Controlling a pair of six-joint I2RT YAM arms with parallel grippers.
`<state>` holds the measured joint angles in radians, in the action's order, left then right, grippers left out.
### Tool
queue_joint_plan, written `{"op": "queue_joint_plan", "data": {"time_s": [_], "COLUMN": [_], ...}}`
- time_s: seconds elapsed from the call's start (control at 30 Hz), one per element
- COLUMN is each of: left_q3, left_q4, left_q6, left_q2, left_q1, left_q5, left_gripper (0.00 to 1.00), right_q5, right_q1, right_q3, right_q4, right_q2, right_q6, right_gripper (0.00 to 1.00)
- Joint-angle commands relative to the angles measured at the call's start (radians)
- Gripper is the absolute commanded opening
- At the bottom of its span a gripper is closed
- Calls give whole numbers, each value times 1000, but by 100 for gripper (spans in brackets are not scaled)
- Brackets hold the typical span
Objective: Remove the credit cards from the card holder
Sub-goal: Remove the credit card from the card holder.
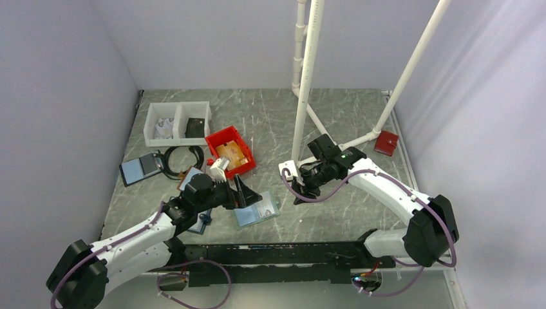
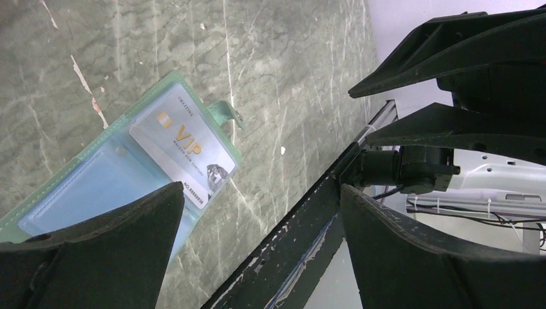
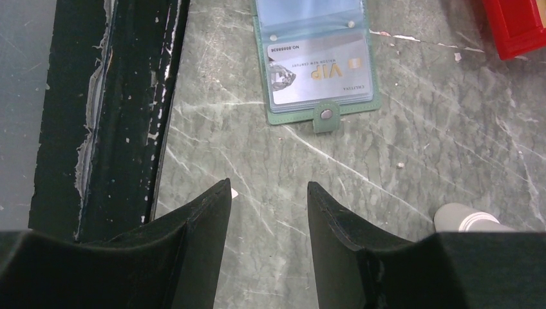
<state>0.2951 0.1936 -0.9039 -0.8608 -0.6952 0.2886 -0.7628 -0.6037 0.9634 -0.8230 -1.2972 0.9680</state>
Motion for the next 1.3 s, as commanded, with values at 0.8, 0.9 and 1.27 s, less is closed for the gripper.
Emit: {"op": "queue_joint_plan", "data": {"time_s": [0.8,0.9,1.27], "left_q3": [-21,-21,-27], "left_q4": [100,103,115], "left_q6": [-11,-10,-13], "left_q2": [-18,-21,-29], "left_q1": [-5,-5,-6], "left_q5": [-11,-11,-11], "left_gripper": [96,96,96], "right_q5": [-4,-4,-3], "right_q1": [-4,-4,-4], "right_q3": [0,0,0], "right_q4": [21,22,22], "right_q2": [-3,-3,-5], "right_q6": [9,9,9], "right_gripper": [50,50,50]}}
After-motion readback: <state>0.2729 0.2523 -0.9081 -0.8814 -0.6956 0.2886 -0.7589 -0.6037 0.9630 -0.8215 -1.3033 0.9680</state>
